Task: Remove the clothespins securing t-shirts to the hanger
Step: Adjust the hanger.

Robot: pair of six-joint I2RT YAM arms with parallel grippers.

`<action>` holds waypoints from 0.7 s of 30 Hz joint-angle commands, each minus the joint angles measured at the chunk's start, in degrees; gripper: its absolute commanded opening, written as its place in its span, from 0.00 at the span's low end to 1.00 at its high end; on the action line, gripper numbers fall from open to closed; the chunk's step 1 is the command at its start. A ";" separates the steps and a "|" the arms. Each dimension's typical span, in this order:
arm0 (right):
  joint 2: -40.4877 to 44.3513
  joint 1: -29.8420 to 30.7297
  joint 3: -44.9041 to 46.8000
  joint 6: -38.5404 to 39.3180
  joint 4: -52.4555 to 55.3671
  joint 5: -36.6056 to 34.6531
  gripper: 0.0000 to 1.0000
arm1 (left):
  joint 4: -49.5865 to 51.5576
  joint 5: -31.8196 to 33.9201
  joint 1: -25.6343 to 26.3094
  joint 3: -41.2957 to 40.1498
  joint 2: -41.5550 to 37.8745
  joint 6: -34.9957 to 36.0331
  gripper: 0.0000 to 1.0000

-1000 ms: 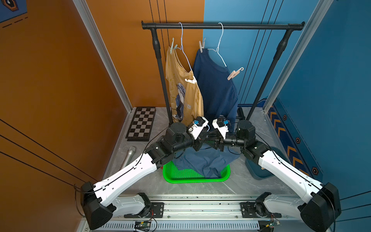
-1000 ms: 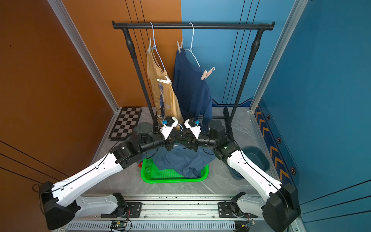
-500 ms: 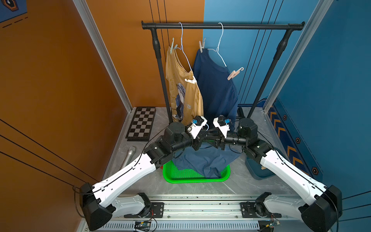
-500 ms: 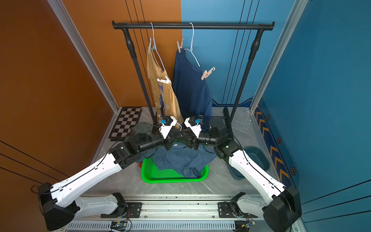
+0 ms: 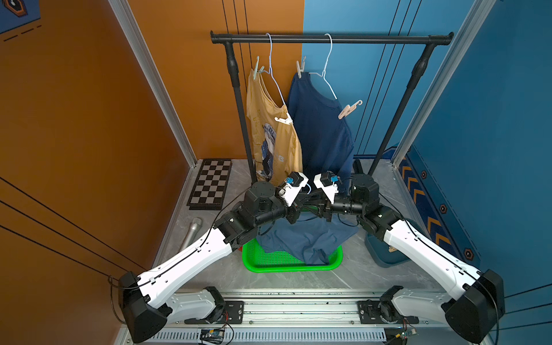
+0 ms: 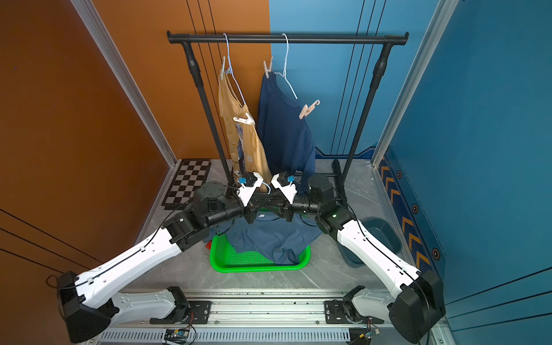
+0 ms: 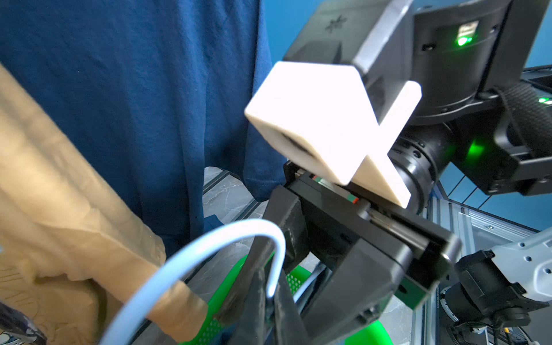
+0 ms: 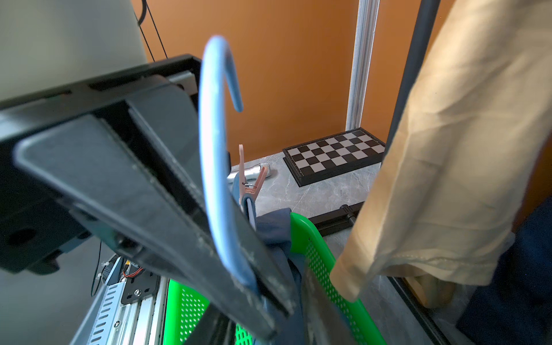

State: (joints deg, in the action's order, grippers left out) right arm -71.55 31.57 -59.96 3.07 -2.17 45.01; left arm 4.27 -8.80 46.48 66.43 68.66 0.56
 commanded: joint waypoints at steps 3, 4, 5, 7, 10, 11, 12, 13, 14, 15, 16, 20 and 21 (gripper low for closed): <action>-1.47 0.68 -2.49 0.18 -2.13 1.29 0.27 | -1.97 -1.44 -0.44 0.03 -0.66 -0.96 0.00; -1.60 0.68 -2.54 0.18 -2.07 1.44 0.24 | -2.07 -1.39 -0.45 0.07 -0.70 -0.95 0.00; -1.67 0.67 -2.66 0.18 -1.98 1.60 0.20 | -2.05 -1.27 -0.45 -0.05 -0.66 -1.01 0.00; -1.63 0.63 -2.92 0.65 -1.31 1.85 0.13 | -2.12 -1.05 -0.51 -0.20 -0.72 -1.03 0.00; -1.20 0.68 -3.36 1.68 0.14 1.94 0.01 | -2.27 -0.64 -0.89 -0.77 -1.07 -1.22 0.01; -1.09 0.67 -3.62 2.16 0.51 2.04 0.00 | -2.39 -0.61 -0.96 -1.07 -1.21 -1.37 0.02; -1.00 0.67 -3.75 2.56 1.04 2.12 0.00 | -2.50 -0.77 -1.19 -1.22 -1.39 -1.41 0.03; -1.01 0.63 -3.99 2.91 1.66 2.13 0.00 | -2.56 -0.94 -1.37 -1.43 -1.62 -1.58 0.05; -0.98 0.55 -4.26 3.36 2.31 2.33 0.00 | -2.57 -0.96 -1.60 -1.60 -1.76 -1.57 0.07; -1.05 0.54 -4.46 3.63 2.72 2.43 0.00 | -2.67 -1.11 -1.69 -1.86 -1.93 -1.62 0.12; -1.04 0.58 -4.64 3.85 2.94 2.57 0.00 | -2.77 -1.29 -1.95 -2.07 -2.17 -1.62 0.22; -1.19 0.49 -5.42 5.25 4.76 3.22 0.00 | -1.13 -2.25 -2.53 -2.53 -3.24 -1.47 0.38; -1.27 0.31 -5.45 5.43 4.77 3.71 0.00 | -0.43 -2.31 -2.70 -2.54 -3.64 -1.38 0.39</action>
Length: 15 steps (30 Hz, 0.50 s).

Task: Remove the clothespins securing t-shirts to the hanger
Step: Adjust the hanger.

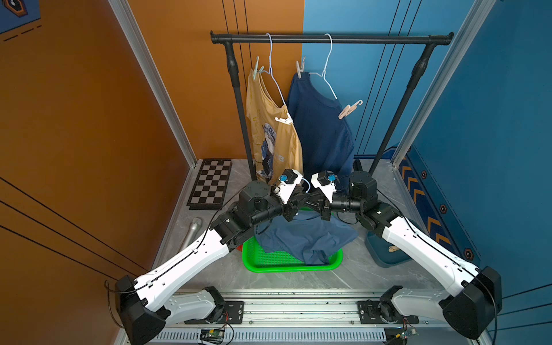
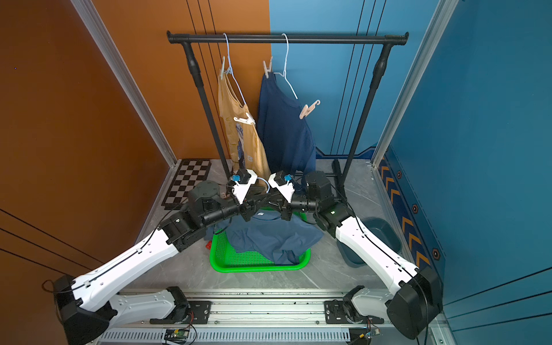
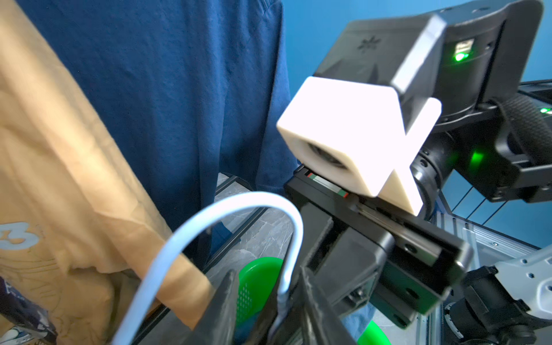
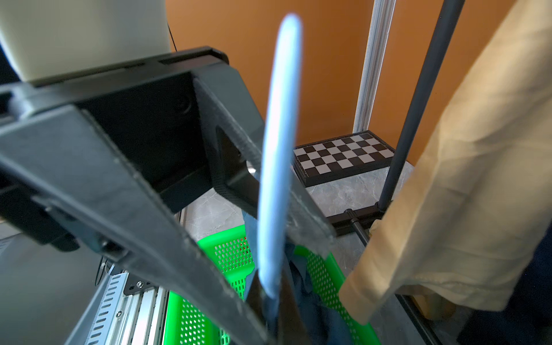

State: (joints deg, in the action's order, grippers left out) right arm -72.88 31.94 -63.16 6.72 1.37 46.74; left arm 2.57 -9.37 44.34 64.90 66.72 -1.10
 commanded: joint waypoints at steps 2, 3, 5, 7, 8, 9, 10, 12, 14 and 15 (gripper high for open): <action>-0.38 -0.80 -2.44 1.91 1.20 3.25 0.00 | 3.03 -1.90 -0.79 -1.32 -2.89 0.62 0.44; -0.69 -1.19 -2.63 2.17 1.50 3.80 0.00 | 3.73 -1.94 -0.88 -1.51 -3.52 0.76 0.45; -1.18 -2.02 -3.15 3.02 2.26 4.95 0.00 | 5.33 -2.19 -1.44 -2.07 -5.21 1.14 0.49; -1.46 -2.49 -3.87 3.95 3.36 5.78 0.00 | 7.32 -2.63 -2.15 -2.60 -7.06 1.71 0.52; -1.54 -2.67 -4.33 4.66 4.08 6.08 0.00 | 7.71 -3.22 -2.75 -2.87 -8.10 2.02 0.53; -1.49 -2.84 -4.59 5.33 4.76 6.23 0.00 | 10.25 -3.87 -3.47 -3.03 -8.93 2.15 0.54; -1.60 -2.92 -4.82 5.86 5.25 6.40 0.00 | 11.31 -4.65 -4.50 -3.24 -9.98 2.13 0.55; -1.64 -3.02 -5.30 8.00 6.65 6.61 0.00 | 13.29 -7.43 -6.61 -3.61 -11.80 2.39 0.56; -1.88 -3.03 -6.40 11.09 9.66 6.71 0.00 | 15.38 -10.28 -8.74 -4.14 -13.95 2.76 0.58; -1.91 -2.98 -7.00 12.73 11.30 6.68 0.00 | 16.27 -11.65 -9.71 -4.53 -14.77 3.15 0.58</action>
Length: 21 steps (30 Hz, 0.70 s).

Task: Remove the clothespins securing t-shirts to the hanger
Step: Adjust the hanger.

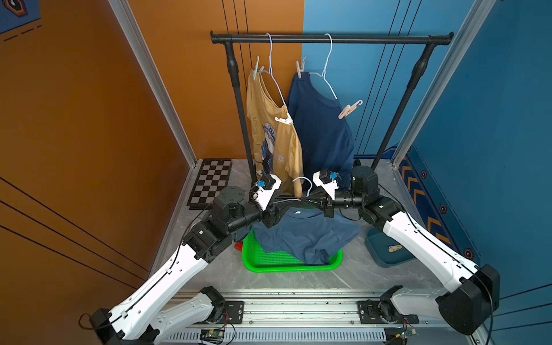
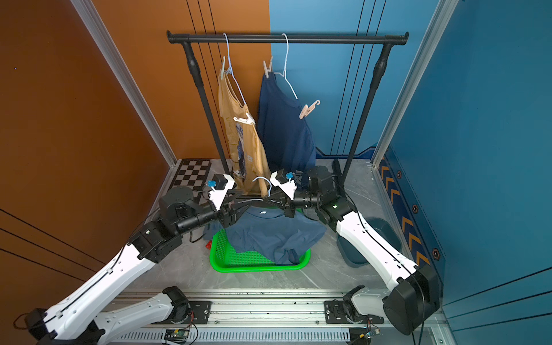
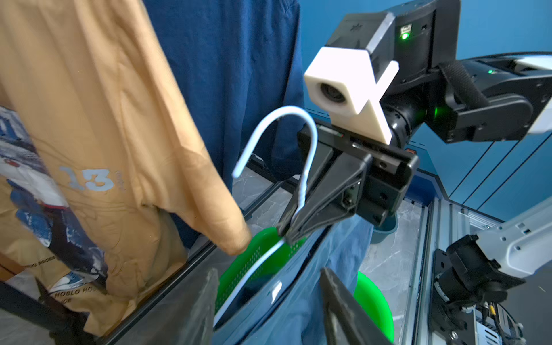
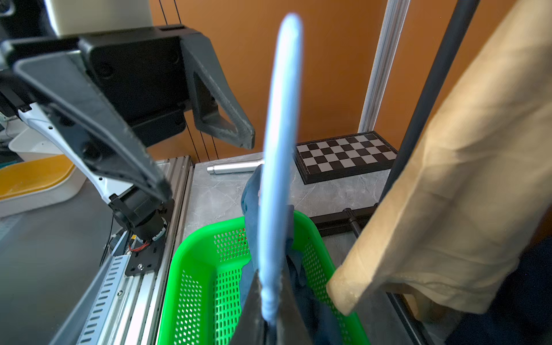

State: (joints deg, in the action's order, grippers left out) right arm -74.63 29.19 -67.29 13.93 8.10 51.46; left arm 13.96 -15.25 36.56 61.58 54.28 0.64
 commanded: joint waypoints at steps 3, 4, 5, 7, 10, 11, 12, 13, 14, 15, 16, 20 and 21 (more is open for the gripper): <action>0.43 0.39 -3.01 8.67 6.05 1.94 0.00 | 6.30 -9.68 -4.51 -2.17 -5.54 2.86 0.62; 0.69 0.79 -2.78 9.86 6.41 1.25 0.00 | 6.96 -10.80 -5.26 -3.85 -6.57 3.64 0.64; 1.00 1.28 -2.68 11.35 7.32 0.77 0.00 | 7.93 -11.88 -6.05 -4.21 -7.43 4.57 0.65; 1.45 2.26 -2.80 14.73 9.65 -1.40 0.00 | 10.01 -13.45 -7.30 -4.33 -8.71 6.25 0.67; 2.10 3.11 -2.59 17.53 11.70 -3.78 0.00 | 11.67 -16.28 -9.22 -5.14 -10.45 9.02 0.70; 2.37 3.22 -2.43 18.59 12.12 -3.49 0.00 | 12.18 -17.00 -9.88 -5.32 -10.91 10.02 0.72; 2.60 3.44 -2.29 20.04 12.73 -2.95 0.00 | 12.83 -17.48 -10.50 -5.36 -11.27 10.76 0.74; 2.95 3.75 -2.00 21.60 13.16 -3.05 0.00 | 13.52 -18.22 -11.04 -5.33 -11.61 11.12 0.76; 3.20 4.29 -1.57 22.60 13.18 -3.73 0.00 | 14.05 -19.11 -11.72 -5.14 -11.70 11.45 0.77; 3.56 4.65 -1.20 23.46 13.52 -4.24 0.00 | 14.52 -19.81 -12.35 -4.99 -11.72 11.63 0.77; 3.91 5.08 -0.93 24.79 13.99 -4.81 0.00 | 15.21 -20.51 -13.05 -4.89 -11.69 12.06 0.77; 5.41 6.11 0.61 28.86 14.90 -6.88 0.00 | 19.57 -22.81 -14.69 -5.05 -11.22 17.34 0.78; 5.77 6.25 1.04 29.63 15.01 -7.42 0.00 | 20.59 -22.69 -14.89 -5.27 -11.14 18.90 0.78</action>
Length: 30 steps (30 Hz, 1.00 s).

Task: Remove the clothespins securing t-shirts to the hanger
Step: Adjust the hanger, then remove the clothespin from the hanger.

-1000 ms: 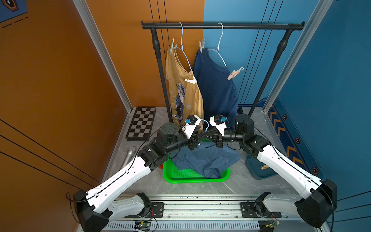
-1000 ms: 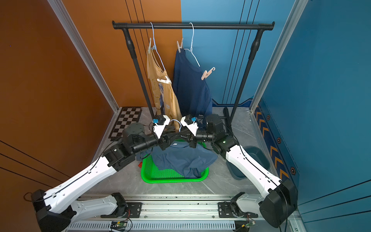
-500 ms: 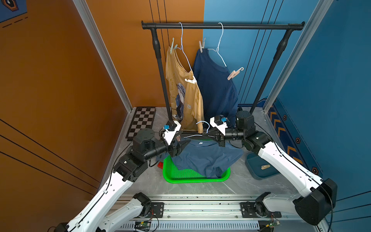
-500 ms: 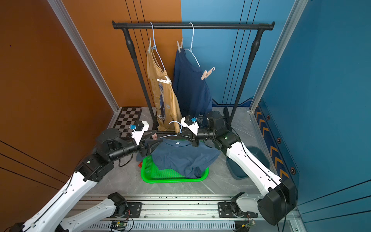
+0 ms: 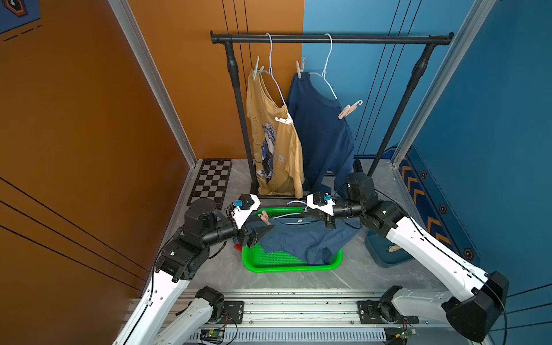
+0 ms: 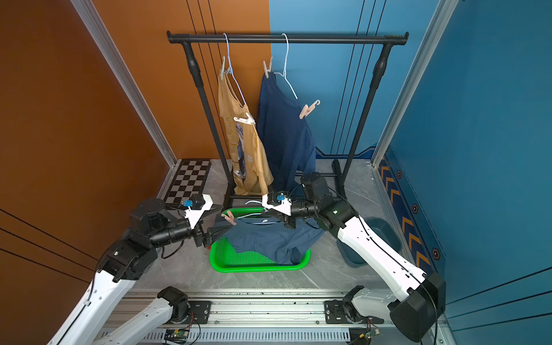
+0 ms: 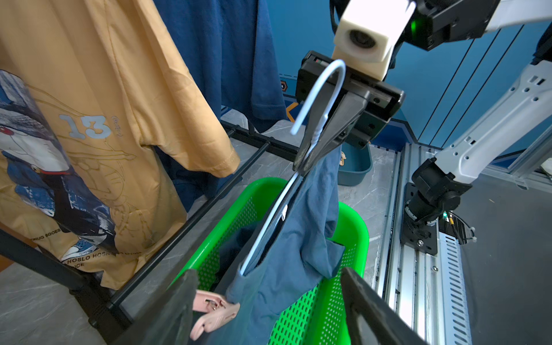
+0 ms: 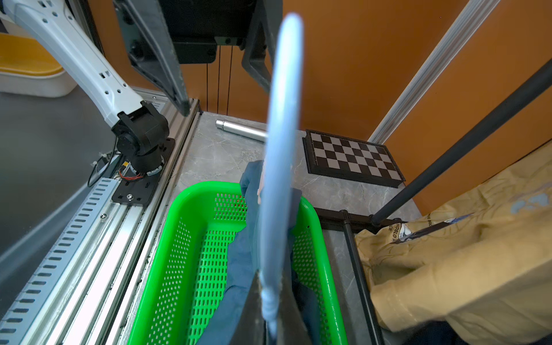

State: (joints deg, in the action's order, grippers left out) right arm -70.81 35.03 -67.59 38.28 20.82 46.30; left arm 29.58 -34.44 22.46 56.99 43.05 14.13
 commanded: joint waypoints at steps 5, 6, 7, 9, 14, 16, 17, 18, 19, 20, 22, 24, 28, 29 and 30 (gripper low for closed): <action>3.78 1.72 2.70 10.41 3.60 -4.73 0.00 | 10.99 -0.33 -1.28 -0.97 1.07 15.90 0.77; 4.08 2.28 2.81 11.96 4.15 -5.87 0.00 | 11.57 0.34 -1.26 -1.02 1.22 17.96 0.78; 4.35 2.86 2.82 13.53 4.93 -6.96 0.00 | 11.81 1.00 -1.28 -1.18 1.29 19.76 0.78; 4.63 4.05 2.77 15.63 5.76 -8.79 0.00 | 11.81 2.50 -1.42 -1.71 1.34 23.55 0.79; 4.81 6.95 2.38 19.98 7.63 -12.51 0.00 | 11.81 5.84 -1.53 -2.32 2.55 29.88 0.83; 4.96 7.38 2.25 21.49 8.22 -13.37 0.00 | 11.97 6.11 -1.46 -2.27 3.75 31.48 0.85; 5.02 7.58 2.17 21.88 8.27 -13.60 0.00 | 11.93 6.05 -1.45 -2.37 4.24 32.16 0.85; 5.06 7.73 2.17 22.16 8.36 -13.82 0.00 | 11.95 5.84 -1.46 -2.44 4.80 32.80 0.85; 5.11 7.79 2.18 22.27 8.45 -13.87 0.00 | 11.99 5.72 -1.50 -2.54 5.30 33.42 0.85; 5.06 7.78 2.20 22.29 8.51 -13.87 0.00 | 11.90 5.47 -1.46 -2.56 5.75 34.16 0.85; 5.14 7.80 2.20 22.36 8.64 -13.87 0.00 | 11.90 5.00 -1.50 -2.90 6.97 35.62 0.85; 5.09 7.82 2.20 22.36 8.68 -13.71 0.00 | 11.90 5.13 -1.46 -3.10 7.81 36.54 0.85; 5.15 7.92 1.76 22.35 9.06 -13.35 0.00 | 11.82 4.48 -1.54 -3.21 8.97 38.20 0.85; 5.15 7.91 1.61 22.28 9.15 -13.26 0.00 | 11.82 4.48 -1.55 -3.16 9.34 38.20 0.85; 5.15 7.95 1.44 22.19 9.23 -12.97 0.00 | 11.82 4.37 -1.62 -2.98 10.02 38.04 0.85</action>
State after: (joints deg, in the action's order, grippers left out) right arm -67.16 42.72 -65.12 57.89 27.11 32.71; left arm 39.51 -27.16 21.43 54.33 52.16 45.84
